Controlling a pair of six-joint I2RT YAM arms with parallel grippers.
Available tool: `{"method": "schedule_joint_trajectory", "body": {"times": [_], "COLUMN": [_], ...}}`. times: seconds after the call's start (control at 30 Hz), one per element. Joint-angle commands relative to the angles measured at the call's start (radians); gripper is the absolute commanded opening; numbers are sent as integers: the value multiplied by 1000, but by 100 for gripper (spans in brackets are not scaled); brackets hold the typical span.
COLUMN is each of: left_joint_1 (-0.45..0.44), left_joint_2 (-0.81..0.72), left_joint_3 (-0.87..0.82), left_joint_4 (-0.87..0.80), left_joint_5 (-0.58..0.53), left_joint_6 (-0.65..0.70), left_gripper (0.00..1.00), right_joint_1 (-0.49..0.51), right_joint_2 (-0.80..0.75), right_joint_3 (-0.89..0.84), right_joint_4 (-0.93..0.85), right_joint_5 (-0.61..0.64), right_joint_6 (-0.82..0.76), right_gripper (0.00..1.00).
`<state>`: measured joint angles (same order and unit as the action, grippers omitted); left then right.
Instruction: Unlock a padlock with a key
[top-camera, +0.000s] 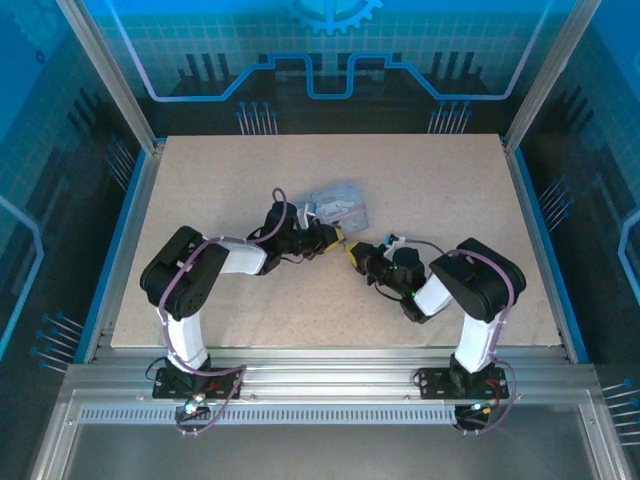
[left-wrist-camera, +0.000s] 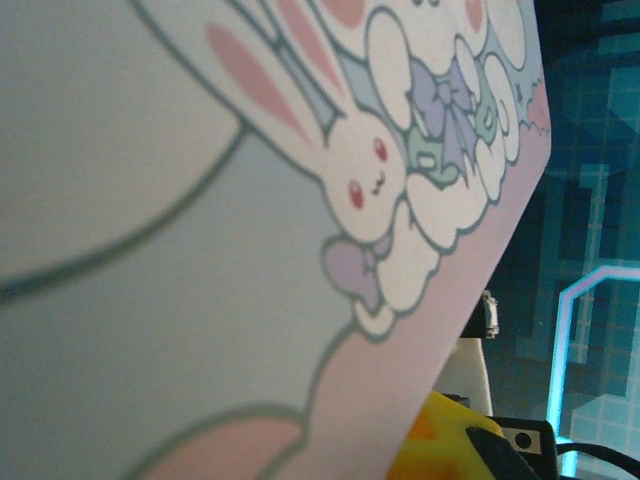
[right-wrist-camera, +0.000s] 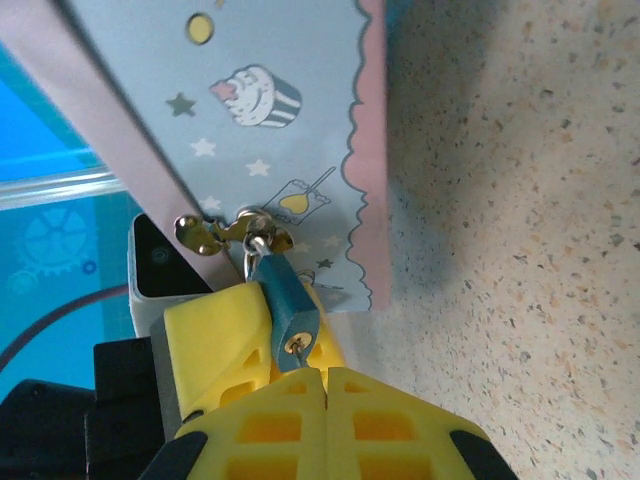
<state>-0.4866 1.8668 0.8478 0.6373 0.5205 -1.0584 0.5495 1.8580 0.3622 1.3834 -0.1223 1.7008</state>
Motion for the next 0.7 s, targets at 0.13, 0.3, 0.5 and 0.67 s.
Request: {"method": "schedule_joint_trajectory", "body": {"times": [0.13, 0.3, 0.5, 0.67], "left_joint_1": [-7, -7, -20, -36], "left_joint_2": [3, 2, 3, -3], "left_joint_3": [-6, -3, -1, -12], "left_joint_4": [100, 112, 113, 103], "left_joint_5": [73, 82, 107, 126], "left_joint_6": [-35, -45, -51, -41], "left_gripper": [0, 0, 0, 0], "right_joint_1": [21, 18, 11, 6], "right_joint_2": [49, 90, 121, 103], "right_joint_3": [15, 26, 113, 154], "right_joint_4": [39, 39, 8, -34], "right_joint_5": [44, 47, 3, -4], "right_joint_6": [103, 186, 166, 141], "right_gripper": [0, 0, 0, 0]}}
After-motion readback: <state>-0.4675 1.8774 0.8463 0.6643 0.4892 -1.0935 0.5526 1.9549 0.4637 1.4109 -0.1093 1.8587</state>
